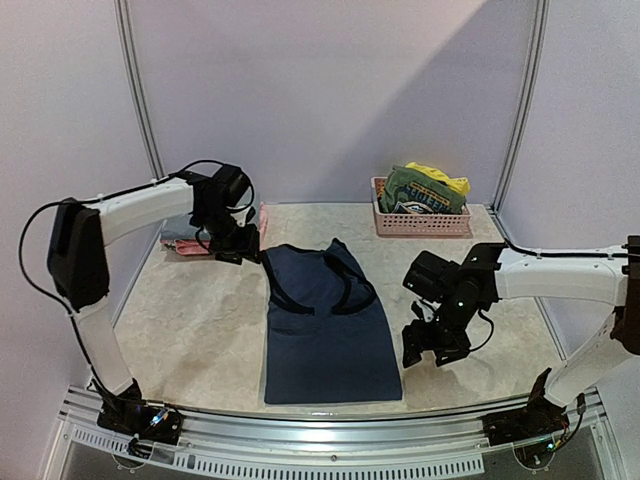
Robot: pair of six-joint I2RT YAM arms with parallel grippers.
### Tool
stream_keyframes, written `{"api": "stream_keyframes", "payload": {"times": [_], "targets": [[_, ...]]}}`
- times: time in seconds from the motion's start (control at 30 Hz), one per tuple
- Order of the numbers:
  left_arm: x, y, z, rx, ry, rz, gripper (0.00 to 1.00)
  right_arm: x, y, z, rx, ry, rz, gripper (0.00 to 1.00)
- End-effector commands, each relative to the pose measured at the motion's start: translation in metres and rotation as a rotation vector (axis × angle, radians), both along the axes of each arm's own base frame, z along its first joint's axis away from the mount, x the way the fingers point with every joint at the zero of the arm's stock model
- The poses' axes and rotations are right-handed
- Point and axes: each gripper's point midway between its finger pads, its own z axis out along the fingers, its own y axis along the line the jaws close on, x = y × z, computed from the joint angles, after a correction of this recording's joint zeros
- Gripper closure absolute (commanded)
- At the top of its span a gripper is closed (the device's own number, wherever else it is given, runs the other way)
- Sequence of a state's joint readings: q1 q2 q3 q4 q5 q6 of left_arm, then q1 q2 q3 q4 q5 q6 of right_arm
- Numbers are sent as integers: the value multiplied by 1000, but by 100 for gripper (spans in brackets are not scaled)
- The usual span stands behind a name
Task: Fold and stack the mixed laundry pile
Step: Fold the 2/3-rectangle-folded tank top at the center of the board.
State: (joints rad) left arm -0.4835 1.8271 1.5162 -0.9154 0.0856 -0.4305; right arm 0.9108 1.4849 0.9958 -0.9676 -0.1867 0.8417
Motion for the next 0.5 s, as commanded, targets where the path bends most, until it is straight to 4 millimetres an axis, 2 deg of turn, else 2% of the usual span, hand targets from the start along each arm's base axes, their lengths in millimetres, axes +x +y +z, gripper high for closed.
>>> {"api": "stream_keyframes", "payload": {"times": [0.0,0.23,0.47], "targets": [[44,2,-27,-7,25,7,51,1,-11,14,-23,-43,-45,25],[88,4,-58,-37,51,34,56,-3,-22,25,-16,-64,-101,24],[110,5,-79,-98,62,64,63,-11,-34,28,-12,-59,-156,24]]}}
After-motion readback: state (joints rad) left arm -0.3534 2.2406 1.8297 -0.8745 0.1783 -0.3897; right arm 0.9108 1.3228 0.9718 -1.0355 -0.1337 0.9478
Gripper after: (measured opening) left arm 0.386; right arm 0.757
